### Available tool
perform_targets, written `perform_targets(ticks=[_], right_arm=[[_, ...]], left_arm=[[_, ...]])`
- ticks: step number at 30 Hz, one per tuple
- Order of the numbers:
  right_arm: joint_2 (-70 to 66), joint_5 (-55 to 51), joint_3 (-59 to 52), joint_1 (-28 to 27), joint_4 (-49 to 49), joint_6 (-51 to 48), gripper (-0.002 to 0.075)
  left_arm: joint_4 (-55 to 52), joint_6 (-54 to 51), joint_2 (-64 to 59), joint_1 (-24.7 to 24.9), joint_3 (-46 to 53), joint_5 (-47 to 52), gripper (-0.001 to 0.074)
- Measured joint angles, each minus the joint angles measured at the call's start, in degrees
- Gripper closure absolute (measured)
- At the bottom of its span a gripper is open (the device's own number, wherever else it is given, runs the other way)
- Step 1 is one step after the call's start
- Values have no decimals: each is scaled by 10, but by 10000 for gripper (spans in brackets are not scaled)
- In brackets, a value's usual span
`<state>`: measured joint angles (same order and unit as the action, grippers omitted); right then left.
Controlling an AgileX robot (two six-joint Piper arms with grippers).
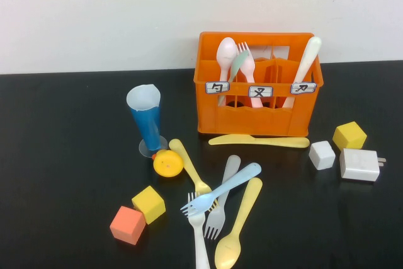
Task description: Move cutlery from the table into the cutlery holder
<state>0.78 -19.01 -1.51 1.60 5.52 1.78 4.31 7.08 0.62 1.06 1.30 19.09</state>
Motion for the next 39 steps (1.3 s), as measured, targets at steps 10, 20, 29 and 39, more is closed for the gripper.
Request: perform_targets(ticks=[10, 20, 29, 39], right_arm=[[0, 0, 0, 0, 0, 0, 729], [0, 0, 0, 0, 0, 0, 729], [0, 0, 0, 0, 0, 0, 729], [0, 0, 0, 0, 0, 0, 729]], left_arm=[[367, 147, 0, 0, 3, -57, 736], [392, 119, 0, 0, 3, -76, 736], [282, -8, -97, 0, -157, 139, 736], [172, -160, -360, 0, -378, 331, 736]])
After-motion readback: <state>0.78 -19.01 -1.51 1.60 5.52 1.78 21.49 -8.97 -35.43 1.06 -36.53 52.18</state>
